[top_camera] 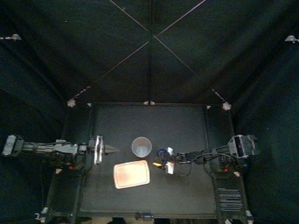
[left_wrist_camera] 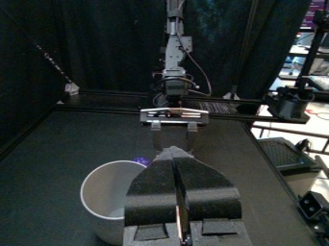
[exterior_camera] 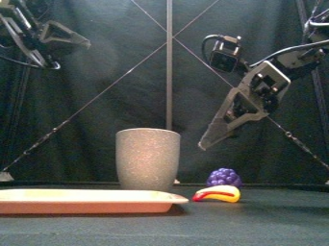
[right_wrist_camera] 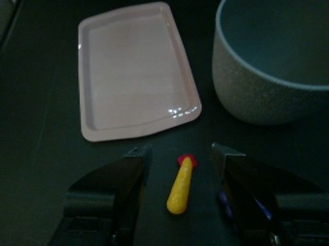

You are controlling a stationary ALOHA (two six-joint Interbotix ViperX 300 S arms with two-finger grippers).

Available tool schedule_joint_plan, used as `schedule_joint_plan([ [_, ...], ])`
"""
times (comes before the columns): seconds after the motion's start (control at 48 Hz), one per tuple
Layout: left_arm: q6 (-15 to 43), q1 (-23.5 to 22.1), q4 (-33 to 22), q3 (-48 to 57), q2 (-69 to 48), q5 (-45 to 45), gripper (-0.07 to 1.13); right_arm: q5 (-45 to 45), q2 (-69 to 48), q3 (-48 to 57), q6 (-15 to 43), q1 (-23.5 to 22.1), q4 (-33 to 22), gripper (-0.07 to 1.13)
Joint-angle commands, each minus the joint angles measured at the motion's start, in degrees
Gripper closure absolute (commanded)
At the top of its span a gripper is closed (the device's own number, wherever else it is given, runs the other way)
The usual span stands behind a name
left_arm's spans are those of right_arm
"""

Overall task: Pick the shrimp then place it in the grey bowl
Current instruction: Pick the shrimp

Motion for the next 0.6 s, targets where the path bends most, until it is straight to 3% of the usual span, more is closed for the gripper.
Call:
schedule_joint_plan([
  [0.021,0.0,0.09,-0.09,-0.62,0.18,-0.26,0.97,2.81,0.26,-1.23,0.18,0.09,0.18,0.18],
  [0.292,-0.09,0.18,-0.09,-0.44,0.18,-0.44,0.97,10.11,2.9,-2.64,1.85,0.35,1.05,0.18],
  [0.604,-0.09,0.18,-0.09,-0.35,0.18,-0.44,0.97,11.34,5.63,-4.04,1.93,0.35,2.72,0.18],
])
